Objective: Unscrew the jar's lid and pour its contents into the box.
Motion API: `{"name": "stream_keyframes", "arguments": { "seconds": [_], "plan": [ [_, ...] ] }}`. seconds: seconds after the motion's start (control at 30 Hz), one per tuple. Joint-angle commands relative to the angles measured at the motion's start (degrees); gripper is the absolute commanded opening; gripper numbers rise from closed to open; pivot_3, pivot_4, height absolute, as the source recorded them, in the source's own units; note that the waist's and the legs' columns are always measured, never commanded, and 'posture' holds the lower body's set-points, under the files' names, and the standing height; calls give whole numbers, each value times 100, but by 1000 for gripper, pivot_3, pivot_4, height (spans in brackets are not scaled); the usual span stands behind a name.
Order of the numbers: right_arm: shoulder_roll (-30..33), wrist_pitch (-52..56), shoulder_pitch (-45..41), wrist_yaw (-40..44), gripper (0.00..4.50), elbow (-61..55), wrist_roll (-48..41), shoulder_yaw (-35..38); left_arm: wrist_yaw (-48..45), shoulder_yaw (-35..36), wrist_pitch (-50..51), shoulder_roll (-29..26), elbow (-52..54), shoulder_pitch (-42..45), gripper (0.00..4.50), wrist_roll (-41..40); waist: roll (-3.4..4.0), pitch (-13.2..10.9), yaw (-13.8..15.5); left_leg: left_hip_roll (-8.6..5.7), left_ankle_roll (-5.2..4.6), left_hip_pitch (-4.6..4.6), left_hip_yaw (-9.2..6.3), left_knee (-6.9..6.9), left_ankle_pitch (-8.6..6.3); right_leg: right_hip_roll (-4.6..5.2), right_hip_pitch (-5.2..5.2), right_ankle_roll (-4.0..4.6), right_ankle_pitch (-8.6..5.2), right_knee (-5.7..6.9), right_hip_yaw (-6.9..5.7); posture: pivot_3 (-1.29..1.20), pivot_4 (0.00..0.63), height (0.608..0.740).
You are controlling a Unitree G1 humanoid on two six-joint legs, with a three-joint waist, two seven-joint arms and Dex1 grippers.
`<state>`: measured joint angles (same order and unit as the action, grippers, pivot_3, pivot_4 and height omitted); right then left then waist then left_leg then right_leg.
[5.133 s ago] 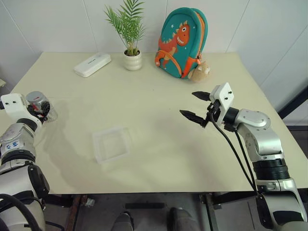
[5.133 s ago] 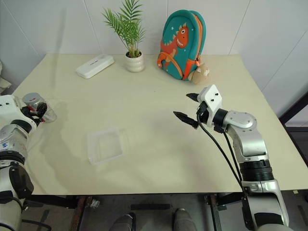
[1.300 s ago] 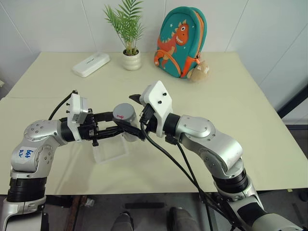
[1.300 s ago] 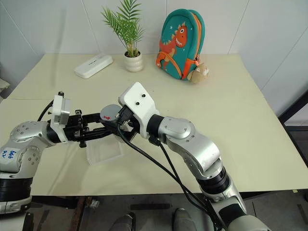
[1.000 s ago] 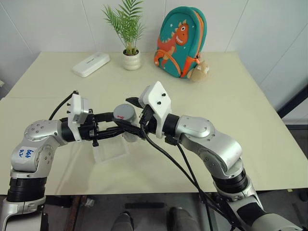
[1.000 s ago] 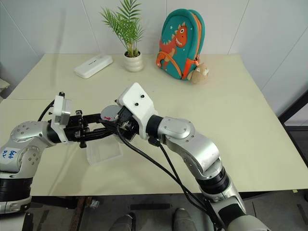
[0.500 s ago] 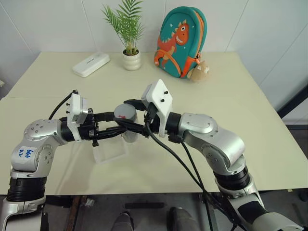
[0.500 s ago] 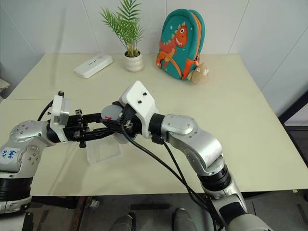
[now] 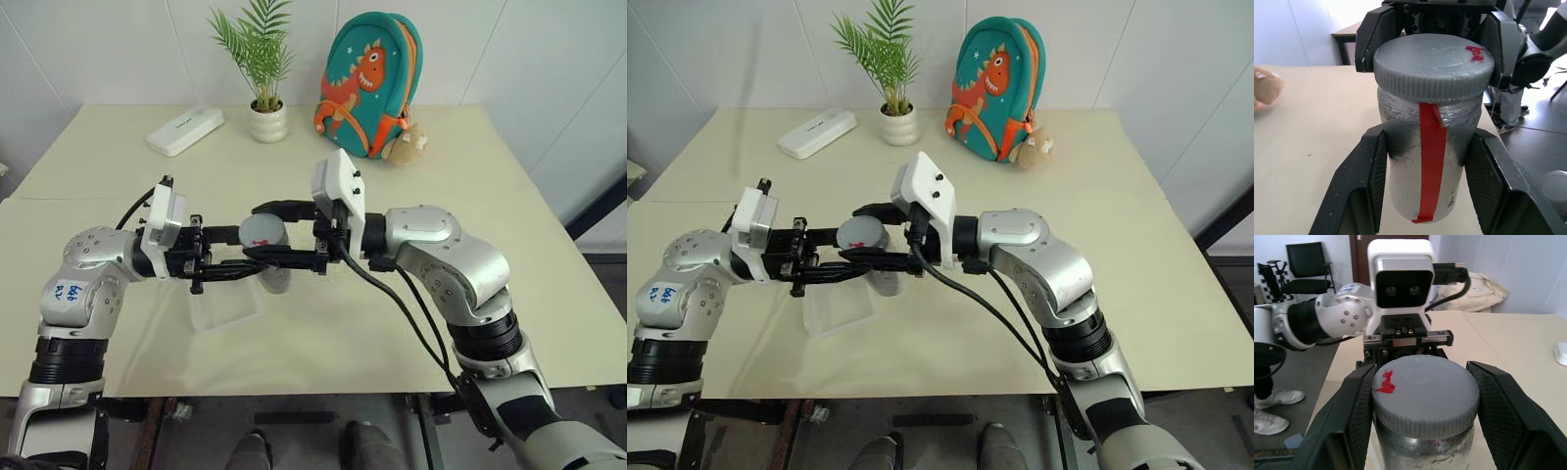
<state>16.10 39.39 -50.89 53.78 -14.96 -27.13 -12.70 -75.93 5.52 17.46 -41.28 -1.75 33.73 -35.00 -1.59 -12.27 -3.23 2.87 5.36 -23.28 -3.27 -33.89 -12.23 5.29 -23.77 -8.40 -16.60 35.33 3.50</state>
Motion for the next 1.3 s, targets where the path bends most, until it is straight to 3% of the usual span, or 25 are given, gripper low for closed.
{"name": "stream_keyframes", "arguments": {
  "seconds": [0.03, 0.23, 0.3, 0.4, 0.8, 1.13, 1.2, 1.3],
  "plan": [
    [-208, -446, -231, 641, 2622, -474, -478, -172, 107, -137, -31, -50, -317, 181, 1936, 359, 0, 0, 1, 0, 0, 0, 0, 0, 0, -1, -1, 0, 0, 1, 0, 0, 150, 740],
    [-208, -675, -255, 787, 2622, -265, -339, -194, -28, -256, -106, -28, -480, 388, 1936, 418, 0, 0, 4, 0, 0, 0, 0, -2, 0, -1, 0, -1, 0, 2, 0, 0, 150, 740],
    [-236, -687, -290, 599, 3333, -179, -180, -182, -5, -267, -93, -26, -444, 415, 1936, 418, 0, 0, 3, 0, 0, 0, -1, -1, 0, -2, 0, -1, 0, 4, 0, 0, 150, 740],
    [-253, -773, -330, 389, 3881, -116, 13, -183, 12, -259, -36, -48, -362, 448, 1936, 409, 1, 0, -3, 0, 1, 0, -1, -1, 0, -2, -1, -2, -1, 4, 0, 0, 150, 740],
    [-94, -506, -415, -367, 3881, -96, 329, -112, 221, -60, 505, -493, 124, 457, 1936, 344, 1, -1, 7, 3, 2, -1, -2, -2, 0, -4, -4, -2, -3, 10, 0, 0, 150, 740],
    [-165, -62, -426, -780, 3881, 112, 376, -164, 403, 106, 390, -523, 328, 327, 1936, 364, 1, -1, 1, 3, 2, -1, -1, -1, 0, -4, -8, 2, -5, 15, 1, 0, 150, 740],
    [-219, 79, -470, -825, 4231, 170, 364, -197, 429, 121, 386, -516, 349, 317, 1936, 359, 1, -1, 0, 4, 1, -1, -1, -1, 0, -5, -8, 2, -5, 15, 1, 0, 150, 740],
    [-284, 147, -506, -872, 4413, 179, 404, -212, 451, 129, 371, -511, 362, 306, 1936, 356, 1, -1, 2, 3, 2, -1, -1, -1, 0, -4, -8, 2, -5, 16, 1, 0, 150, 740]
  ]
}}
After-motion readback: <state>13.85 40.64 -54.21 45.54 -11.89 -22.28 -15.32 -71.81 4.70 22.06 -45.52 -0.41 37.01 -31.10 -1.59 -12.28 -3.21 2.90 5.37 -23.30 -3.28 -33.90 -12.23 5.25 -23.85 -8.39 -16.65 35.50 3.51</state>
